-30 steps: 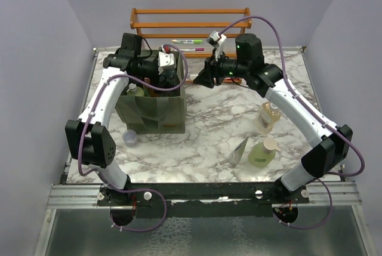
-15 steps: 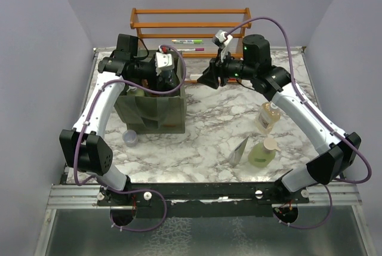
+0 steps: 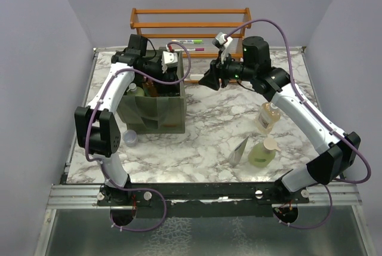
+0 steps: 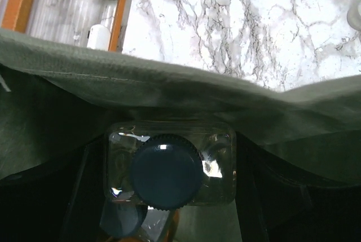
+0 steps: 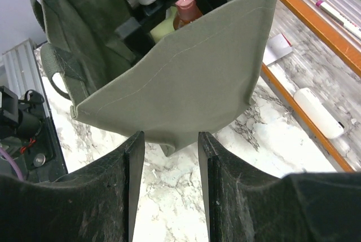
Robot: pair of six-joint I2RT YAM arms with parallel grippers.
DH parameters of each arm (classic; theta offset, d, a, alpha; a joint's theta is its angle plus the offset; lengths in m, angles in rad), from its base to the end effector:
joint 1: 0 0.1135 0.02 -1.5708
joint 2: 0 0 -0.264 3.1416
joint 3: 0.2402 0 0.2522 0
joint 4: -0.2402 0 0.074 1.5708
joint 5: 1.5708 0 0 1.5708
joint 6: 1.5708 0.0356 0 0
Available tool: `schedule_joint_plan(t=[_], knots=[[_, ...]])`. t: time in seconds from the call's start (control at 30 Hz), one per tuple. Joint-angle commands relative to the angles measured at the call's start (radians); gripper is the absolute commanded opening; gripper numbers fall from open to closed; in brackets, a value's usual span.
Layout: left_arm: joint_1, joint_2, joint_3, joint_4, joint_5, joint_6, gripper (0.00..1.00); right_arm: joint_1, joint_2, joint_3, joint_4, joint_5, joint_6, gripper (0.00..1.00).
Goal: Place the personal care products into the canvas bag
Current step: Place the care product in the canvas bag.
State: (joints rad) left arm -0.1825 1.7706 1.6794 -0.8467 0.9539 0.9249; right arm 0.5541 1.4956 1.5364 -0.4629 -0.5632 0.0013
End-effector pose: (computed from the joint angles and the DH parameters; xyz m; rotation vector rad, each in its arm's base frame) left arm 0.3662 -0.0971 0.3334 1.4200 1.6148 -0.7692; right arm 0.2770 0.1937 0.4040 -0.9082 1.8264 0.9135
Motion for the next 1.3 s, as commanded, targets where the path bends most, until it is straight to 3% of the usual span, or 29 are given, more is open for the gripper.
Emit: schedule_joint_plan(t=[0.0, 0.4, 0.6, 0.93, 1.27], knots=[[-0.001, 0.016, 0.074, 0.033, 0.066, 0.047, 0.62, -0.008, -0.038, -0.010, 0.017, 0.015, -0.014, 0.43], [-0.009, 0.070, 0.016, 0.032, 0.040, 0.120, 0.67, -0.015, -0.046, -0.022, 0.017, 0.010, -0.015, 0.44], [-0.010, 0.056, -0.026, 0.067, 0.026, 0.105, 0.78, -0.016, -0.045, -0.022, 0.017, 0.004, -0.014, 0.44], [-0.014, 0.052, -0.031, 0.108, 0.014, 0.071, 0.80, -0.019, -0.049, -0.028, 0.021, 0.001, -0.013, 0.44], [-0.016, 0.020, -0.036, 0.124, 0.013, 0.043, 0.90, -0.023, -0.063, -0.035, 0.024, -0.001, -0.017, 0.44]])
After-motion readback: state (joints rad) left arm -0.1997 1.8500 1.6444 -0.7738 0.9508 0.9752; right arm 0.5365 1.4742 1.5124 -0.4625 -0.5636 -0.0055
